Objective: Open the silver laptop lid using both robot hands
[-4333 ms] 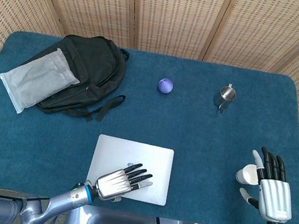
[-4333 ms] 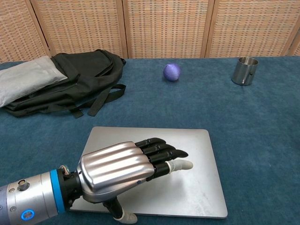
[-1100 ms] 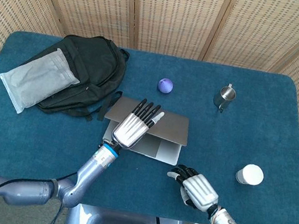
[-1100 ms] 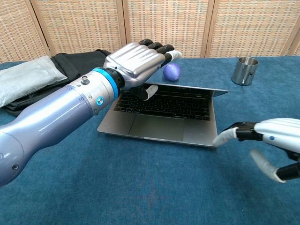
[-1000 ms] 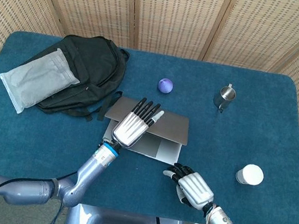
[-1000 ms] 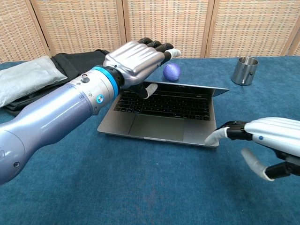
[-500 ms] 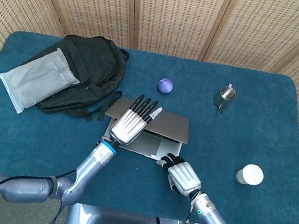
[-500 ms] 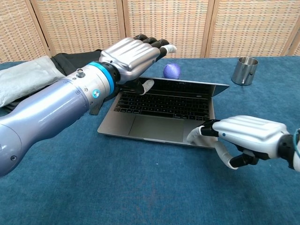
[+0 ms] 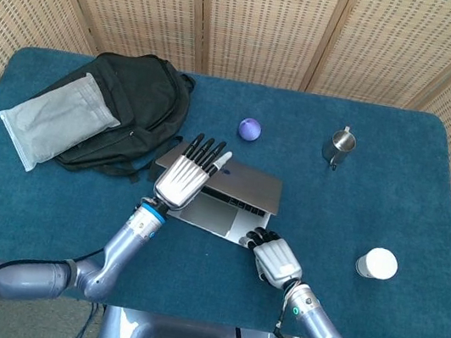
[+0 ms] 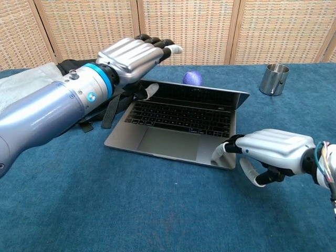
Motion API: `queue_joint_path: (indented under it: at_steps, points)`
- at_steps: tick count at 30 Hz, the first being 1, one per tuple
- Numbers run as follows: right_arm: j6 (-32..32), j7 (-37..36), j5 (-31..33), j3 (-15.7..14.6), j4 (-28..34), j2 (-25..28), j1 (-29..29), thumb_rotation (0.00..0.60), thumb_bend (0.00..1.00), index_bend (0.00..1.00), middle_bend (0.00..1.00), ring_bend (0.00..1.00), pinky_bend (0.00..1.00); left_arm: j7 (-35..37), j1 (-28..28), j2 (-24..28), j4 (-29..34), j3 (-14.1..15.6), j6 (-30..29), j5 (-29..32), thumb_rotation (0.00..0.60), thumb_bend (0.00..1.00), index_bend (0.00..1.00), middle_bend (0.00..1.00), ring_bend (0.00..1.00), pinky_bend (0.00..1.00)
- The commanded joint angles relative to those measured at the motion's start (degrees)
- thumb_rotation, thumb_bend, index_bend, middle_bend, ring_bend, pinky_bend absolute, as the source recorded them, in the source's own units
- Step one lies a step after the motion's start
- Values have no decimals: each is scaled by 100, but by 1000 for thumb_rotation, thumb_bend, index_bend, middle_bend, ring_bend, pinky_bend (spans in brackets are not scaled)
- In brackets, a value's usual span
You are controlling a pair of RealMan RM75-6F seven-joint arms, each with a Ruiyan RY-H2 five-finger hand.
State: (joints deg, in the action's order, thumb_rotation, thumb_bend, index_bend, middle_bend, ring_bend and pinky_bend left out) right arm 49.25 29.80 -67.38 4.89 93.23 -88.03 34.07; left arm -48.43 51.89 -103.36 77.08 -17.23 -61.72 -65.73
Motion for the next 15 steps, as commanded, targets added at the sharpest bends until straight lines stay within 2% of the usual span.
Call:
queue_joint_path:
  at_steps: [1, 15]
  points:
    - [22, 56, 120, -23, 2, 19, 34, 600, 928, 183, 171, 105, 188, 49, -40, 98, -29, 22, -33, 36, 600, 516, 0, 0, 0, 0]
    - [149, 211, 300, -244, -120, -63, 133, 600, 928, 183, 171, 102, 188, 387, -16, 396, -131, 28, -56, 83, 600, 513, 0, 0, 0, 0]
